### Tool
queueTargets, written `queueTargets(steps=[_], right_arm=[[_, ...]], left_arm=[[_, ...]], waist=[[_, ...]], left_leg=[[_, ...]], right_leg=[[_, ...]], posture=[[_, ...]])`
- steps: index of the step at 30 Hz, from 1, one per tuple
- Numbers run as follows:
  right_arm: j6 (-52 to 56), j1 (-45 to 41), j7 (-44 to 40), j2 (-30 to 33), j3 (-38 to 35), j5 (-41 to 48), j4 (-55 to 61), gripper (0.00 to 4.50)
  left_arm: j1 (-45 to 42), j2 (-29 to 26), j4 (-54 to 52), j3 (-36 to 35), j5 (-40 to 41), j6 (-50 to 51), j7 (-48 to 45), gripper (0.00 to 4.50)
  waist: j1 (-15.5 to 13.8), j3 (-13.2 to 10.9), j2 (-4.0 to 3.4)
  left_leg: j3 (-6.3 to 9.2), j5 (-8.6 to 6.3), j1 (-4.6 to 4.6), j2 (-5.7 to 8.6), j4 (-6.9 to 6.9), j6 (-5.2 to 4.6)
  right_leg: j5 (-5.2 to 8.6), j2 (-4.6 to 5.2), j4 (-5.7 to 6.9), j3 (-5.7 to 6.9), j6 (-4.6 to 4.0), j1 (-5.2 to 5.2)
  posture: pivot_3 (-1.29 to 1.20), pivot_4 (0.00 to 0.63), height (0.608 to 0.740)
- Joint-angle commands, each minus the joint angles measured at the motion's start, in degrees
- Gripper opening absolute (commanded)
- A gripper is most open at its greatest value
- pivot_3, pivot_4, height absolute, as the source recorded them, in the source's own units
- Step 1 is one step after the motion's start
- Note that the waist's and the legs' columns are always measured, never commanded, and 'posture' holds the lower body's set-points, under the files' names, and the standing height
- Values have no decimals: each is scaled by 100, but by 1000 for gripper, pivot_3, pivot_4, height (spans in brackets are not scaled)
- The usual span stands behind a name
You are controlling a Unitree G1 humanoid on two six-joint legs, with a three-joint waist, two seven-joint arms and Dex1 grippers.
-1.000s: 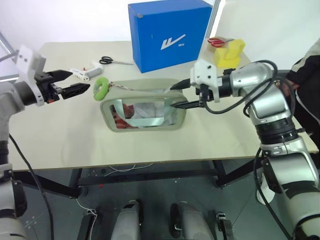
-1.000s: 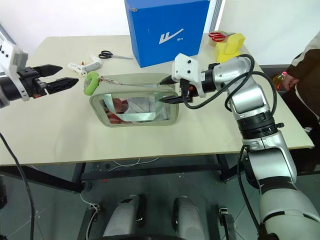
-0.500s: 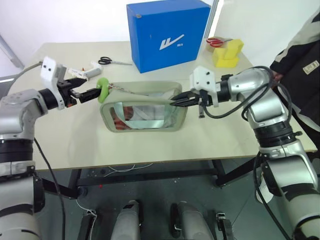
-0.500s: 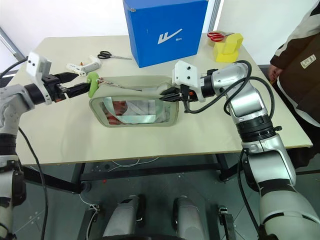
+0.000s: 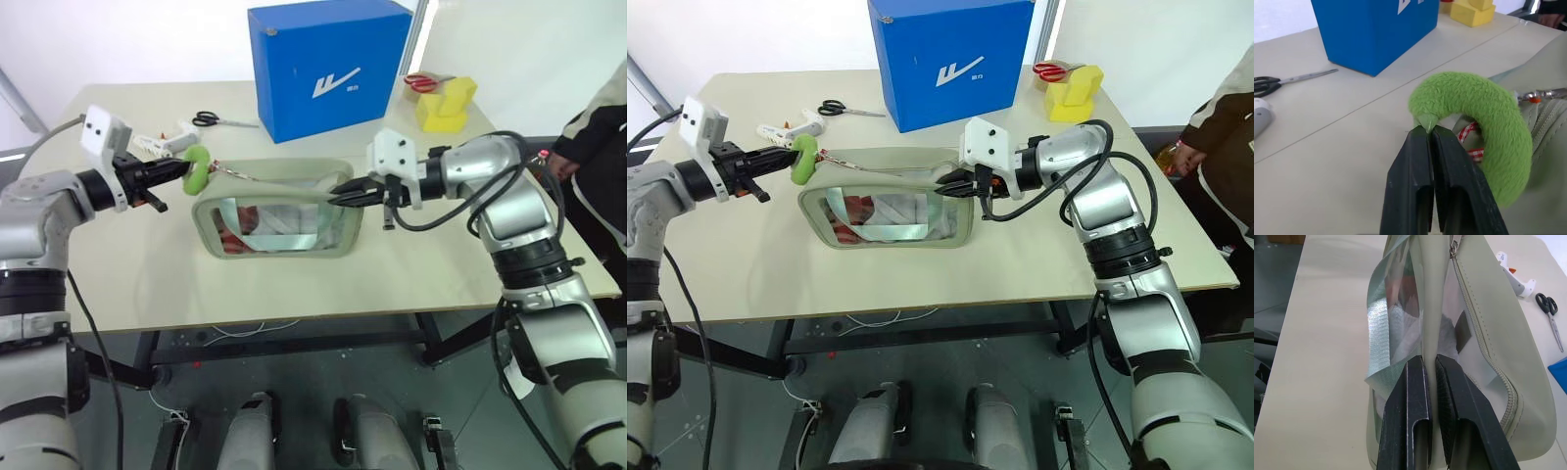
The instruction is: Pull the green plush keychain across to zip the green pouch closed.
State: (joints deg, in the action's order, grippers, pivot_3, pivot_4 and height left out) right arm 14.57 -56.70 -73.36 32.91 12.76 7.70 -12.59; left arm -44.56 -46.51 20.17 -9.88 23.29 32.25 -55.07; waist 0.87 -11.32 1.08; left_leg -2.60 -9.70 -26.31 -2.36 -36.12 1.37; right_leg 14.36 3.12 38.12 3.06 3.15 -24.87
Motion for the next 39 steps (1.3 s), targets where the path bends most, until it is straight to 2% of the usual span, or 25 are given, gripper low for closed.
queueTargets(steps=[1,5,7,14,22,25,31,33,37,39], right_arm=[[-72,-141,37,-41,-33,5,37,0],[-70,-142,74,-49,-48,-1,25,0],[-76,-143,98,-60,-50,-6,8,0],[-133,-151,194,-104,-42,-45,-61,0],[-144,-141,255,-94,-53,-59,-35,0],[-155,-145,264,-98,-50,-67,-45,0],[-246,-197,275,-172,-28,-86,-180,0],[-259,-203,266,-186,-32,-84,-188,0],[-309,-232,260,-204,-35,-94,-249,0],[-323,-240,254,-204,-44,-97,-273,0]], left_arm=[[-235,-72,-22,-161,67,-20,4,12],[-814,-240,17,-304,308,338,-116,12],[-1023,-284,-206,-138,380,524,-327,12],[-939,-98,-1058,650,148,615,-599,12],[-913,151,-874,867,-214,79,-511,12],[-1050,87,-741,746,-115,106,-610,824],[-1221,-310,-803,633,-163,190,-733,3697],[-1220,-439,-843,634,-189,191,-741,4452],[-851,-978,-1014,464,-117,297,-927,4452],[-395,-1082,-1322,348,2,440,-930,4452]], waist=[[1,0,0],[-10,0,1],[-8,0,1],[-9,1,-1],[-9,1,-1],[-12,1,-1],[2,1,-1],[8,1,-1],[15,1,-1],[31,1,-2]], left_leg=[[0,0,0,0,0,0],[0,0,-1,-2,-2,0],[1,0,-2,-3,-4,0],[-1,0,2,-8,-2,0],[-4,0,2,-16,-2,0],[-4,0,2,-16,-3,0],[-4,0,1,-18,-3,0],[-5,0,2,-21,-2,0],[-8,0,3,-27,-2,0],[-16,0,6,-32,2,1]], right_leg=[[0,0,0,0,0,0],[0,-4,0,0,0,0],[-1,-7,-1,0,-1,0],[-1,-17,-1,-8,-3,1],[-3,-29,-1,-17,-5,-2],[-3,-30,-1,-17,-6,-2],[-3,-31,-2,-18,-7,-2],[-3,-33,-2,-20,-7,-3],[-4,-38,-2,-21,-10,-4],[-5,-39,-2,-29,-11,-8]], posture=[[0,150,740],[0,150,740],[0,150,740],[0,150,740],[0,150,740],[0,150,740],[0,150,740],[0,150,740],[0,150,740],[0,150,740]])
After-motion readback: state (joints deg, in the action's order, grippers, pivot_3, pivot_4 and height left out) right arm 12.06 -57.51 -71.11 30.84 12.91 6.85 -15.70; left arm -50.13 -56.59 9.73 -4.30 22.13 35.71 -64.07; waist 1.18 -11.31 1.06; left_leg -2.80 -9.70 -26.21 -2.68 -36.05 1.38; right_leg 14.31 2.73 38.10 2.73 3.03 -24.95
